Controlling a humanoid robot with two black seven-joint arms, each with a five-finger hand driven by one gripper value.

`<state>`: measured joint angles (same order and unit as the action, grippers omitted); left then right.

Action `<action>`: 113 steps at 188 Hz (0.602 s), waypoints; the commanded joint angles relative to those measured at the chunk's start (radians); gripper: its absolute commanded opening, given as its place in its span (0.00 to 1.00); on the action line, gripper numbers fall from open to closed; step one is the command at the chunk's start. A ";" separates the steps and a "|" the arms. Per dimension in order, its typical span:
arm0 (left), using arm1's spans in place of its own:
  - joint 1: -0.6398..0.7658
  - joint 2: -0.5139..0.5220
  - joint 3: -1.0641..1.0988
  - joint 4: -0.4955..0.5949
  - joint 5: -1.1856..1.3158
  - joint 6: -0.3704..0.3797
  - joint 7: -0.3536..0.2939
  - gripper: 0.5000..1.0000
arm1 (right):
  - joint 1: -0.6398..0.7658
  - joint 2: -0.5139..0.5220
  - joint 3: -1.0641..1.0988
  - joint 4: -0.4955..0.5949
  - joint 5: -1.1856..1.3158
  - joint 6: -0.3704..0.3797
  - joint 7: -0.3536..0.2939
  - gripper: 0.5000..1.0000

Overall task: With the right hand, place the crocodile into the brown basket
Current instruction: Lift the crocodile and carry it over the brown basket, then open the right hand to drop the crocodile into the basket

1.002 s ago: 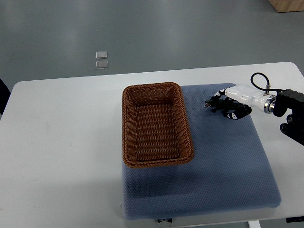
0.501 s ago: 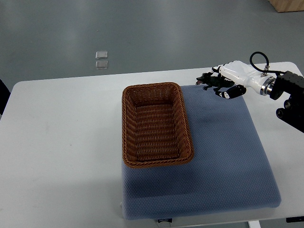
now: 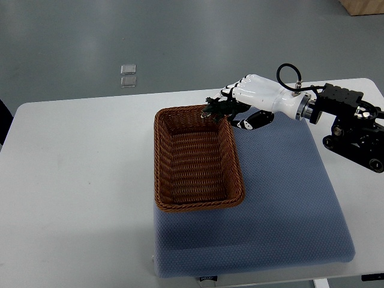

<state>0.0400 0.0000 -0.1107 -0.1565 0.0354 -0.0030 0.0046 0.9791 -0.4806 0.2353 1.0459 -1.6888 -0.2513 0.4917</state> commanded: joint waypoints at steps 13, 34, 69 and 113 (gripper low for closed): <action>0.000 0.000 0.000 0.000 0.000 0.000 0.000 1.00 | 0.000 0.043 -0.004 0.016 -0.006 0.006 0.010 0.00; 0.000 0.000 0.000 0.000 0.001 0.001 0.000 1.00 | -0.002 0.074 -0.036 0.014 -0.008 0.006 0.011 0.00; 0.000 0.000 0.000 0.000 0.001 0.000 0.000 1.00 | -0.011 0.105 -0.059 0.008 -0.020 0.009 0.016 0.00; 0.000 0.000 0.000 0.000 0.000 0.000 0.000 1.00 | -0.036 0.123 -0.070 -0.027 -0.038 0.010 0.014 0.21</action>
<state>0.0403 0.0000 -0.1106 -0.1563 0.0354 -0.0030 0.0046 0.9508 -0.3602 0.1666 1.0318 -1.7255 -0.2411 0.5078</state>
